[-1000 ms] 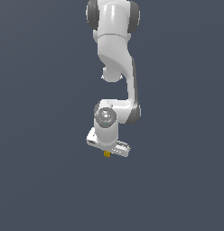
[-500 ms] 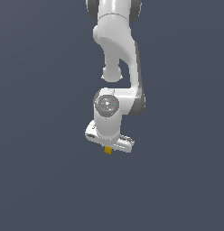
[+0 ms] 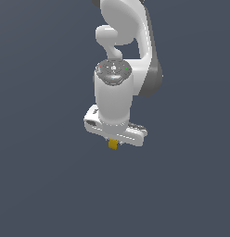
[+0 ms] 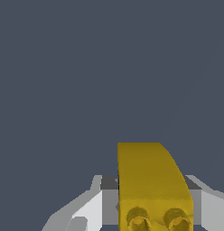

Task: Pick up the object and move it to a goal position.

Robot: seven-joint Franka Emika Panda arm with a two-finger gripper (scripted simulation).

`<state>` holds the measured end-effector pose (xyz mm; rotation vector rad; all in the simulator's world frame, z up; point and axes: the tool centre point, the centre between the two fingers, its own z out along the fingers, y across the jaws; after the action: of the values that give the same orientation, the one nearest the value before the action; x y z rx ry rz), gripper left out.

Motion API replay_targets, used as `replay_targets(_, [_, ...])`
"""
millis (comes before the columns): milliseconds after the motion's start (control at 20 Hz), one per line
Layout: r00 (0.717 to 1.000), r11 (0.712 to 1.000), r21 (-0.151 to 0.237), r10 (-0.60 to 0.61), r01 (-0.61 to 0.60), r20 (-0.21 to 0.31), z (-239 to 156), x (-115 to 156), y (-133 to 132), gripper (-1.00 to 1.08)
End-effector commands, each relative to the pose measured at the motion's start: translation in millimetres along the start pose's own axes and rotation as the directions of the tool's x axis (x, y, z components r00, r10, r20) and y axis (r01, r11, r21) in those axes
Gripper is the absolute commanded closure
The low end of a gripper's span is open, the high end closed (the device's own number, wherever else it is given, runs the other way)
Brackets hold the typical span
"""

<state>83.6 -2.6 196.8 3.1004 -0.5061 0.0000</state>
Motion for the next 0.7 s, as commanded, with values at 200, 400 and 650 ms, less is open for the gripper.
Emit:
replay_targets(200, [1.0,1.0,-0.001,0.0,0.0,0.0,-74.3,2.7,-8.4,1.08])
replay_targets(400, [1.0,1.0,-0.001,0.0,0.0,0.0,-116.6,5.1,-13.6,1.08])
replay_targets(650, [1.0,1.0,-0.001,0.0,0.0,0.0,-160.3,8.0,-19.4,1.08])
